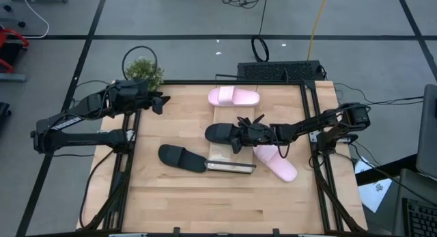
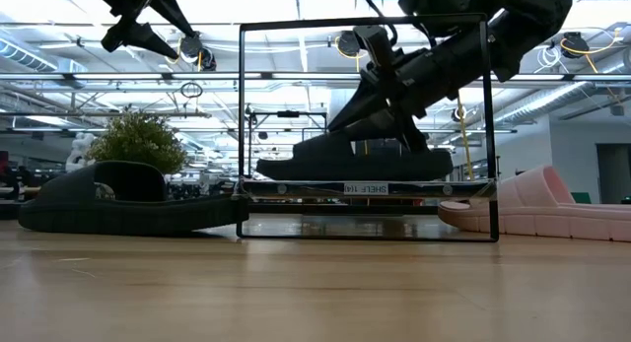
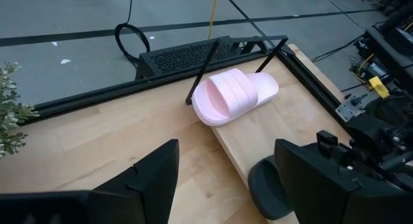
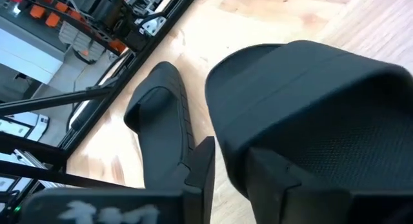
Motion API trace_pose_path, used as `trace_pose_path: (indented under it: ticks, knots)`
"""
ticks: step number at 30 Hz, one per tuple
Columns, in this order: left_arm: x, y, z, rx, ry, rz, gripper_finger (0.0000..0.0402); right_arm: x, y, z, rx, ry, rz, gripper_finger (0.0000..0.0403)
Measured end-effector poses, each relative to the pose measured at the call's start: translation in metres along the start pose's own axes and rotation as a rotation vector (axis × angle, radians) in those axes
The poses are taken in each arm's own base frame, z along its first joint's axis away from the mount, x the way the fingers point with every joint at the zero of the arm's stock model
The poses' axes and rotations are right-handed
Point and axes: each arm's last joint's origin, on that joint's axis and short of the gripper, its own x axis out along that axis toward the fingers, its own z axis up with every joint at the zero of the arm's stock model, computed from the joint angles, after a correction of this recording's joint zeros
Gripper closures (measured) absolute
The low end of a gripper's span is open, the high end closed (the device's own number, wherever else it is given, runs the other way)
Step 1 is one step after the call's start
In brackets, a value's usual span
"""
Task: Pick and place slides into the shelf
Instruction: Put the right black slipper on the shelf
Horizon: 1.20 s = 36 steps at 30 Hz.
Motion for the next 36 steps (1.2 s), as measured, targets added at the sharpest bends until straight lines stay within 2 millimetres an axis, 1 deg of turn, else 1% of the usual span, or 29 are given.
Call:
trace_pose_path:
  ticks: [5,12,18,25,31,36]
  knots:
    - [0.0,-0.001,-0.001,0.007,0.005,-0.009,0.0153,0.0,-0.001,-0.001,-0.002,0.008,-0.009,0.0313]
    - [-0.001,-0.003,-0.002,0.014,0.012,-0.019,0.0153,0.0,-0.001,-0.001,-0.003,0.013,-0.006,0.0301]
    - [-0.001,-0.002,-0.005,0.025,0.045,-0.013,0.0153,0.0,0.0,-0.003,-0.031,0.087,0.052,0.0292]
    - [-0.002,-0.002,-0.009,0.035,0.073,-0.011,0.0153,0.0,-0.001,-0.003,-0.054,0.093,0.045,0.0295]
    - [-0.002,-0.004,-0.01,0.042,0.08,-0.024,0.0153,0.0,-0.009,-0.003,-0.064,0.124,-0.01,0.0303]
    - [-0.003,-0.005,-0.011,0.049,0.085,-0.032,0.0153,-0.009,-0.008,0.005,-0.085,0.121,-0.024,0.0307]
